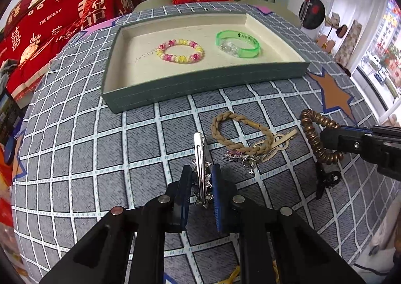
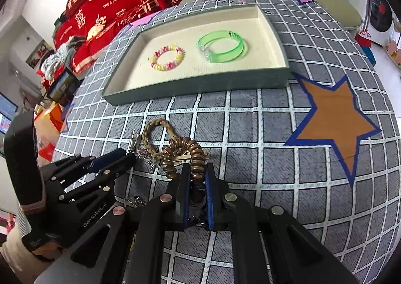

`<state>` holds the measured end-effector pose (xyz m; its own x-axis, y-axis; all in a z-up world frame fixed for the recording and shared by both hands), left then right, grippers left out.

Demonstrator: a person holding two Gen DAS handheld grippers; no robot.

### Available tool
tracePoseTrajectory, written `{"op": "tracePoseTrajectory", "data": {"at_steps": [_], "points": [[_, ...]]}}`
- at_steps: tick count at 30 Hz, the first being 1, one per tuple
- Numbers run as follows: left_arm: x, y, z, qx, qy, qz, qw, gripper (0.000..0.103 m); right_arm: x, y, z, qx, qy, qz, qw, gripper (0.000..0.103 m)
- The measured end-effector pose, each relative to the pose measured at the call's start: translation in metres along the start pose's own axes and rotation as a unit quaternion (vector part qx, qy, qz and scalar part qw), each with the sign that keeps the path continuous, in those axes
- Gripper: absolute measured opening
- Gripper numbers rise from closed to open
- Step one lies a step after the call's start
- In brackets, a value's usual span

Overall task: Organize jewelry
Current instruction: 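Grasp the silver hair clip with left tool while right tool grasps brown coil tie, then lower the silver clip into the tray with left tool while right tool drops coil tie in bangle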

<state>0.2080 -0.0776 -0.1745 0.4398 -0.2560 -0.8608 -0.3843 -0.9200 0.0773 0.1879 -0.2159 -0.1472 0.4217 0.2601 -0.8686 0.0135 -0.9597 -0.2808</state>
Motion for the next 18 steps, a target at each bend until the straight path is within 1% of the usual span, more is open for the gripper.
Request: {"op": "tracePoseTrajectory", "data": {"at_steps": [6,10,14,18], "points": [[-0.021,-0.007,-0.001,-0.011,0.019,0.013,0.9997,0.028,-0.010,0.003,0.000,0.002,0.006,-0.005,1.000,0.011],[-0.034,-0.006,-0.007,-0.005,0.034,0.012,0.9993,0.028,-0.017,0.004,-0.003,0.003,0.012,-0.007,1.000,0.011],[-0.048,-0.005,-0.020,-0.005,0.054,0.014,0.9984,0.028,-0.025,0.004,-0.013,0.008,0.023,-0.014,1.000,0.011],[-0.060,-0.006,-0.034,-0.006,0.069,0.013,0.9975,0.028,-0.036,0.006,-0.031,0.010,0.041,-0.014,0.999,0.011]]}}
Point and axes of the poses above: each gripper's, at about its wrist camera, not at the fingertips, and x roughly the way its jaws point, y to its right, z to its underside, the point moved 7 cm from there along x, roughly the way its jaws point, and after that the axes turned 1 degree about z, right-handed, at the moved point
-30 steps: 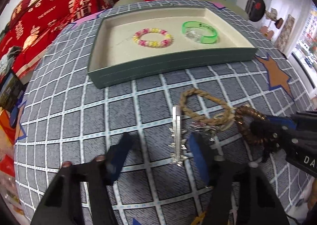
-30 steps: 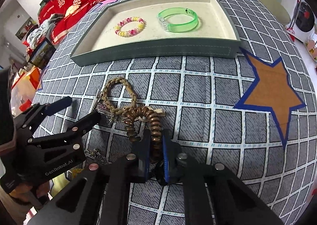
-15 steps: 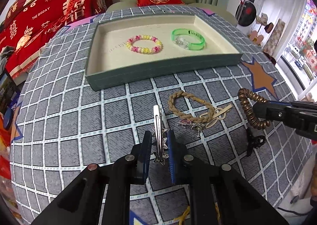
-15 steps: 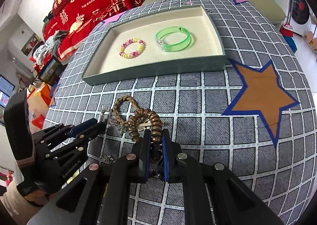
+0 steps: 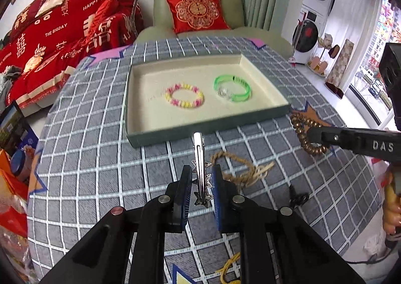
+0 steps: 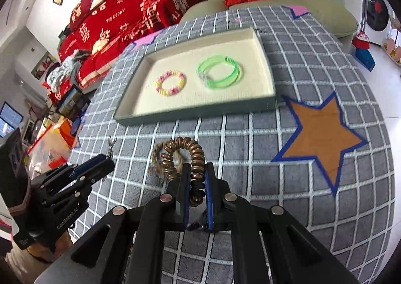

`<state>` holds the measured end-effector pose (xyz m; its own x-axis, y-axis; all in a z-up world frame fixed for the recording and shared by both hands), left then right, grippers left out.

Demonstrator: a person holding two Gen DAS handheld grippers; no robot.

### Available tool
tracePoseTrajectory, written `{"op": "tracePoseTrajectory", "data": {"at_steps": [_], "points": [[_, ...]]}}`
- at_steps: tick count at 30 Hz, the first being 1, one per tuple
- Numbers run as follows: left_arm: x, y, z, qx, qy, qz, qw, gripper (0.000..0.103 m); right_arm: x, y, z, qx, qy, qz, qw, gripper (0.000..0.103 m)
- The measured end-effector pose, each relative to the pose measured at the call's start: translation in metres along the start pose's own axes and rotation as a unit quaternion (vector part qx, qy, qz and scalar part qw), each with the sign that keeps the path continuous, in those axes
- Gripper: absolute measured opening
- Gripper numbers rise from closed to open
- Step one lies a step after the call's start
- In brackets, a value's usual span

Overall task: Organize jewelry
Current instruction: 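Lower the silver clip into the tray with left tool while right tool drops coil tie in bangle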

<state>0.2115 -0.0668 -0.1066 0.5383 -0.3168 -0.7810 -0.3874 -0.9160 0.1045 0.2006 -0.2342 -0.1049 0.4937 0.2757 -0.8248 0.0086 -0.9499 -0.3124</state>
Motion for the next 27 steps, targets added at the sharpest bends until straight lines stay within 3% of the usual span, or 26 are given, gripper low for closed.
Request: {"op": "tracePoseTrajectory", "data": {"at_steps": [13,22,27], "points": [[-0.002,-0.021,-0.065,-0.011,0.037,-0.026,0.9989,0.028,-0.009,0.004,-0.081,0.002,0.040,0.002,0.999,0.011],[0.049,-0.035,-0.101,-0.024,0.029,-0.042,0.9984,0.028,0.026,0.011,-0.128,0.008,0.046,0.011,0.999,0.011],[0.084,-0.038,-0.110,-0.025,0.017,-0.045,0.9985,0.028,0.054,0.019,-0.136,0.019,0.035,0.014,0.999,0.011]]}}
Point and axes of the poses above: each gripper's, at about its wrist camera, not at the fingertips, and x roughly the way its jaws point, y to its right, z to its underside, the point moved 7 cm from there along x, roughly the way its jaws point, and after that the axes turned 1 degree about z, right-handed, at the moved point
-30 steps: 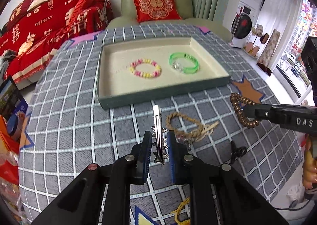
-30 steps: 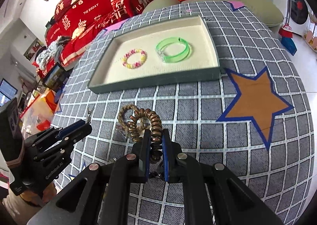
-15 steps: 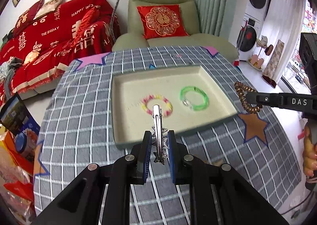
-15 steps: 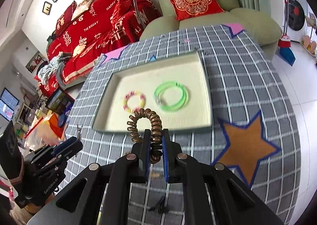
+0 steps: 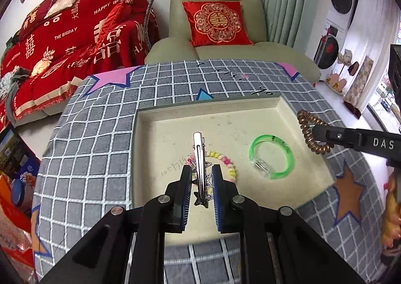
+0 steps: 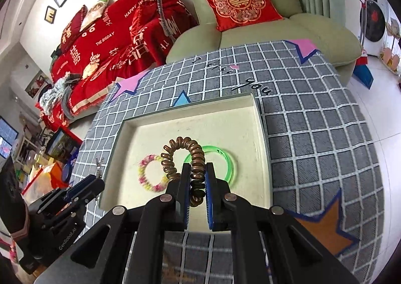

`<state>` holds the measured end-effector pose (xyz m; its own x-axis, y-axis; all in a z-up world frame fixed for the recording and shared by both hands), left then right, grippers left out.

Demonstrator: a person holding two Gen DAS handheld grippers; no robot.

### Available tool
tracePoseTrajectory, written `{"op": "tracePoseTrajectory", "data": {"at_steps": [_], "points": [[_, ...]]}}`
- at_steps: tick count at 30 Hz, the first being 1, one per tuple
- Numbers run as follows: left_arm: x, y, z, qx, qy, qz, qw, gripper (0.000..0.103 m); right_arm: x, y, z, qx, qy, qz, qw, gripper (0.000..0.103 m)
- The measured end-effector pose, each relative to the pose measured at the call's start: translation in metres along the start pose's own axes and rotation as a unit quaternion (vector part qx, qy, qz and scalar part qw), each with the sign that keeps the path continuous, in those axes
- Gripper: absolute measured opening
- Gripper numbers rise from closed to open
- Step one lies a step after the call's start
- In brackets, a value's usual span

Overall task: Organize jewelry
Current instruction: 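Lower the silver clip into the tray with left tool while right tool drops coil tie in bangle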

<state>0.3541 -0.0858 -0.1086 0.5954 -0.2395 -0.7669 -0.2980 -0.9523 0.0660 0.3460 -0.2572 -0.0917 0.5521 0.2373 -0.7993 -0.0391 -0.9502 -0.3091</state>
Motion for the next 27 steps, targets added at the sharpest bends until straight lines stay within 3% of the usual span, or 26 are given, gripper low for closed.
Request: {"op": "tracePoseTrajectory", "data": {"at_steps": [12,27], "points": [[0.053,-0.005,0.011,-0.004,-0.026,-0.030,0.9992,0.028,0.057,0.015,0.011,-0.004,-0.032,0.022,0.999,0.011],[0.064,-0.003,0.018,0.025,-0.031,-0.071,0.9967,0.028,0.078,0.006,0.020,-0.043,-0.045,0.045,0.997,0.012]]}}
Point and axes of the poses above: each gripper's, at about its wrist camera, not at the fingertips, and x roughly the way its jaws point, y to its right, z to its underside, the point moved 7 cm from there along x, roughly the way its jaws point, and after that the axes turned 1 degree about z, right-handed, at the moved point
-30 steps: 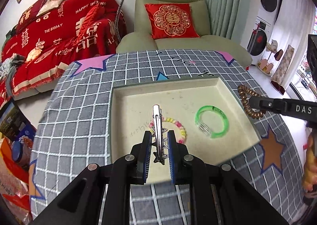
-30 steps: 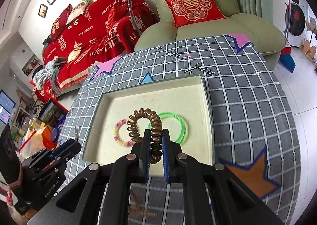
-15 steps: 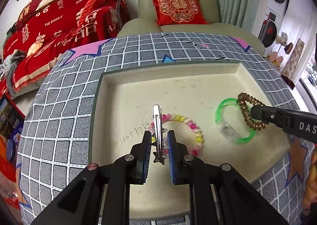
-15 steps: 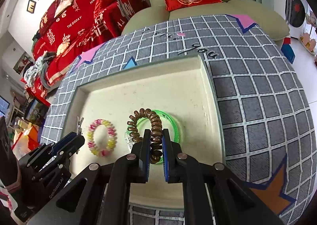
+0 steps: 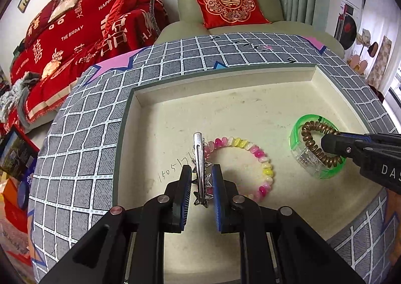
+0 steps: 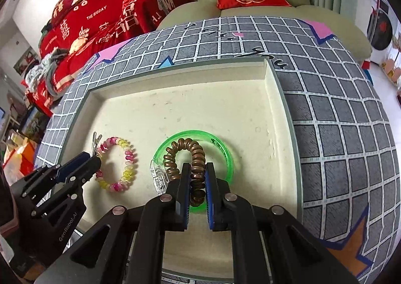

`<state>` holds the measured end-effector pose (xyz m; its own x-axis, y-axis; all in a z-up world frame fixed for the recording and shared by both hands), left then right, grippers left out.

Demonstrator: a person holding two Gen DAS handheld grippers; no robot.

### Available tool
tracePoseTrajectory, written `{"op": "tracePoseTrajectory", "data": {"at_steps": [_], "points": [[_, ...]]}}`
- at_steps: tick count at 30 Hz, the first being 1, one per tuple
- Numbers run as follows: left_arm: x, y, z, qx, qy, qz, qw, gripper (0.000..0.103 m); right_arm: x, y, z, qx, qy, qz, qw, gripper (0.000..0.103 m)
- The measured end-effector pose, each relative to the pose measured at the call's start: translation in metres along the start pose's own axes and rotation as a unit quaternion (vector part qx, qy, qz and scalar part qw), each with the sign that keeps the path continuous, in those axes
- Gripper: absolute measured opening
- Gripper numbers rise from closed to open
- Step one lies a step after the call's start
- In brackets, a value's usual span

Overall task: Organize jewelry
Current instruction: 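Lower the silver clip into the tray with left tool while right tool drops coil tie in bangle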

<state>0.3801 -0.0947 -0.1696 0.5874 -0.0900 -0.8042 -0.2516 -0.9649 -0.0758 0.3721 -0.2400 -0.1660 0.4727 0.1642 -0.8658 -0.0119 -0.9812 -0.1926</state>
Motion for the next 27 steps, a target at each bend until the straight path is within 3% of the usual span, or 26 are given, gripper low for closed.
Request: {"op": "tracePoseTrajectory", "data": {"at_steps": [3,8,20,21,22,23,25,27], "points": [[-0.001,0.002,0.000,0.004,0.000,-0.002,1.0000,0.028,0.002,0.001,0.001,0.003,-0.005,0.002,1.000,0.014],[-0.001,0.001,0.000,-0.001,-0.004,0.006,1.0000,0.028,-0.003,0.004,-0.002,0.011,0.006,0.001,1.000,0.047],[-0.016,0.000,-0.009,-0.016,0.016,0.019,0.9996,0.028,-0.041,0.012,-0.005,0.046,0.038,-0.029,0.998,0.047],[-0.018,0.001,-0.011,-0.016,0.020,0.020,0.9995,0.031,-0.044,0.012,-0.005,0.047,0.041,-0.031,0.998,0.047],[-0.020,0.002,-0.011,-0.015,0.021,0.020,0.9995,0.047,-0.047,0.013,-0.005,0.048,0.043,-0.033,0.997,0.047],[-0.022,0.001,-0.012,-0.016,0.022,0.018,0.9995,0.103,-0.050,0.013,-0.004,0.049,0.044,-0.034,0.997,0.047],[-0.032,-0.003,-0.016,-0.026,0.049,-0.001,0.9985,0.103,-0.055,0.013,-0.003,0.053,0.048,-0.040,0.997,0.047],[-0.040,-0.003,-0.020,-0.023,0.052,0.006,0.9984,0.103,-0.061,0.014,-0.002,0.058,0.052,-0.045,0.996,0.047]]}}
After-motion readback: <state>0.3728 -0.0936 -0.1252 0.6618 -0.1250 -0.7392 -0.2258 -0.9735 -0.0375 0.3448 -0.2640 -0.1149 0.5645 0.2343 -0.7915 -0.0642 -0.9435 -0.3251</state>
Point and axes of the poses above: each gripper's, at about its wrist camera, not at the fingertips, and x roughly the way its jaws point, y to its right, z to its underside, the point moved 7 cm from there along x, roughly the way its jaws point, and after that the axes turned 1 degree about z, right-handed, at the moved point
